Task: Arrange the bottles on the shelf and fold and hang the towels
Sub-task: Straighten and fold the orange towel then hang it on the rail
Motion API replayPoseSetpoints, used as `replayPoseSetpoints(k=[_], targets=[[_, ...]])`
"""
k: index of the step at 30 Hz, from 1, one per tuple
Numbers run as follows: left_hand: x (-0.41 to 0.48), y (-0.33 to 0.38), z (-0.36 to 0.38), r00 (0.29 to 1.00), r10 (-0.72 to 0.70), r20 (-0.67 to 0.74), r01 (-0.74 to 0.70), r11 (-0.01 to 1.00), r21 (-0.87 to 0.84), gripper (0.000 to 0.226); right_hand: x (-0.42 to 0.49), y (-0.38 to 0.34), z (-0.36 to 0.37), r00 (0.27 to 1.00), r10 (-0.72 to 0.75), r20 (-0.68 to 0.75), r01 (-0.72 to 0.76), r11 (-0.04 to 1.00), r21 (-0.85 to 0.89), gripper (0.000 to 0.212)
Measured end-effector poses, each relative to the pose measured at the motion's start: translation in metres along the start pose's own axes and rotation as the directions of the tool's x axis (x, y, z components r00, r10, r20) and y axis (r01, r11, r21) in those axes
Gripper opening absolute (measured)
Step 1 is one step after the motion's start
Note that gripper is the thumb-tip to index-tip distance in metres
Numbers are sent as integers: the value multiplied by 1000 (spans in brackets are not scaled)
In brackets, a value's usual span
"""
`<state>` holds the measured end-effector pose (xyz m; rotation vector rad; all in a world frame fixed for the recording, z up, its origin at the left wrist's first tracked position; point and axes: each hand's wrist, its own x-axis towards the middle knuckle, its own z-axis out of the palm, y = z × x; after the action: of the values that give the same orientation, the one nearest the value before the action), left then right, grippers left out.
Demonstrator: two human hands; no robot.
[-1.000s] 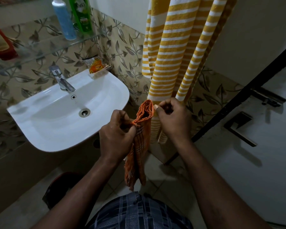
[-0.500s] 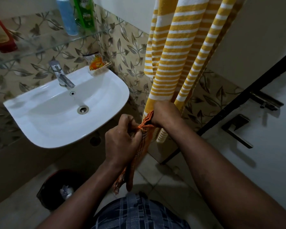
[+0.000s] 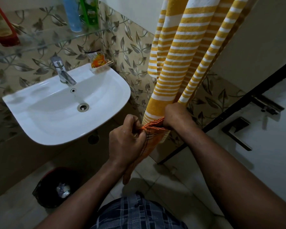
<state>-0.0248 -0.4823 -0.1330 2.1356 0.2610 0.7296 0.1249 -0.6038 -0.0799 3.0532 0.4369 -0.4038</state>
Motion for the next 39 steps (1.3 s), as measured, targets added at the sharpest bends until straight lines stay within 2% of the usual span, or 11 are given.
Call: replayPoseSetpoints(k=[3, 6, 9, 15, 18, 20, 23, 27, 32, 37, 39], targets=[[0, 0, 0, 1000, 3, 5, -3, 1000, 1, 21, 0, 12, -4, 997, 49, -65, -37, 982, 184, 19], [6, -5, -4, 999, -23, -33, 23, 1000, 0, 24, -8, 29, -6, 979, 129, -160, -52, 907, 418, 33], [11, -9, -6, 999, -4, -36, 4, 1000, 2, 25, -21, 36, -1, 962, 185, -202, -50, 843, 536, 25], [14, -1, -9, 997, 75, 3, -74, 996, -57, 22, -24, 37, 4, 993, 72, -93, -23, 896, 443, 41], [14, 5, -8, 991, 134, 20, -133, 989, -63, 22, -26, 23, 15, 998, 0, -56, 20, 937, 349, 30], [13, 5, -9, 986, 161, 42, -159, 987, -29, 23, -25, 21, 19, 997, 12, -72, 10, 954, 298, 21], [15, -2, -16, 984, 166, 56, -169, 984, 56, 27, -21, 30, 12, 995, 59, -84, -28, 946, 322, 23], [24, -11, -24, 988, 143, 61, -149, 982, 116, 31, -19, 35, -2, 998, 28, -50, -10, 947, 320, 14], [26, -13, -28, 974, 183, 130, -195, 976, 91, 30, -16, 38, -14, 999, 41, -3, -36, 904, 426, 15], [24, -13, -31, 972, 188, 141, -196, 980, 43, 31, -17, 41, -22, 993, 83, -80, -38, 894, 447, 17], [26, -12, -31, 969, 203, 139, -212, 976, 54, 32, -17, 44, -27, 988, 120, -97, -52, 852, 521, 16]])
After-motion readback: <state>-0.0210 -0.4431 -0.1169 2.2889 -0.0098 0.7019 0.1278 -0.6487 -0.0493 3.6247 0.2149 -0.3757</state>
